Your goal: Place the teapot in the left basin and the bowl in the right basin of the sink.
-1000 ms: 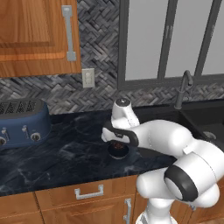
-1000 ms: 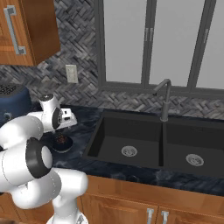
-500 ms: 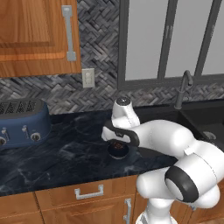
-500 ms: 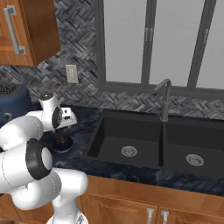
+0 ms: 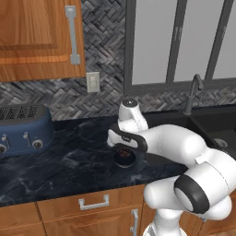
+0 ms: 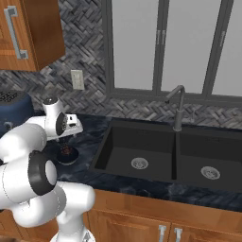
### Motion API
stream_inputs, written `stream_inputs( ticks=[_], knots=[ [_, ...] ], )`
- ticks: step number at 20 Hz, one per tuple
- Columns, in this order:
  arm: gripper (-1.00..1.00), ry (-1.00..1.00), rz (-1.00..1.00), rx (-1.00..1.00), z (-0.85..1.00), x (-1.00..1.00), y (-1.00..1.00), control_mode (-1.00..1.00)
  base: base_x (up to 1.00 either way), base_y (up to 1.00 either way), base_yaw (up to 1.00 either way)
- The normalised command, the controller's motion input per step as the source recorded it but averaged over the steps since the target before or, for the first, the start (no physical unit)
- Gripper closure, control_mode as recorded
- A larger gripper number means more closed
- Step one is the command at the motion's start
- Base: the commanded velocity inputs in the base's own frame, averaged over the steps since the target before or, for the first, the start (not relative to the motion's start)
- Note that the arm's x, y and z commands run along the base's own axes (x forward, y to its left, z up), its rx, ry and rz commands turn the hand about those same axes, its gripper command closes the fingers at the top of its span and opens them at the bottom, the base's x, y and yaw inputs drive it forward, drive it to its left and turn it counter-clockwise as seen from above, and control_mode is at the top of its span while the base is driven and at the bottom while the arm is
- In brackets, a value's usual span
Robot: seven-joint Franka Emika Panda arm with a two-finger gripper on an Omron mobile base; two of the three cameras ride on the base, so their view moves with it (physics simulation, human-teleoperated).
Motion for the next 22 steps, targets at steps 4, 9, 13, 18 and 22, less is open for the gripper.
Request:
stream_inputs(
  ticks=[4,9,13,18,22],
  knots=[
    [-1.00,0.06,0.00,0.00,0.03,-0.09,-0.05,-1.00,0.00,0.00,0.00],
    [-1.00,0.05,0.00,0.00,-0.01,-0.11,-0.02,-1.00,0.00,0.00,0.00],
    [-1.00,0.01,0.00,0.00,-0.08,-0.09,0.00,-1.00,0.00,0.00,0.00],
    [-1.00,0.00,0.00,0.00,-0.08,-0.02,0.00,-1.00,0.00,0.00,0.00],
    [-1.00,0.00,0.00,-0.01,-0.08,-0.10,-0.02,-1.00,0.00,0.00,0.00]
  ],
)
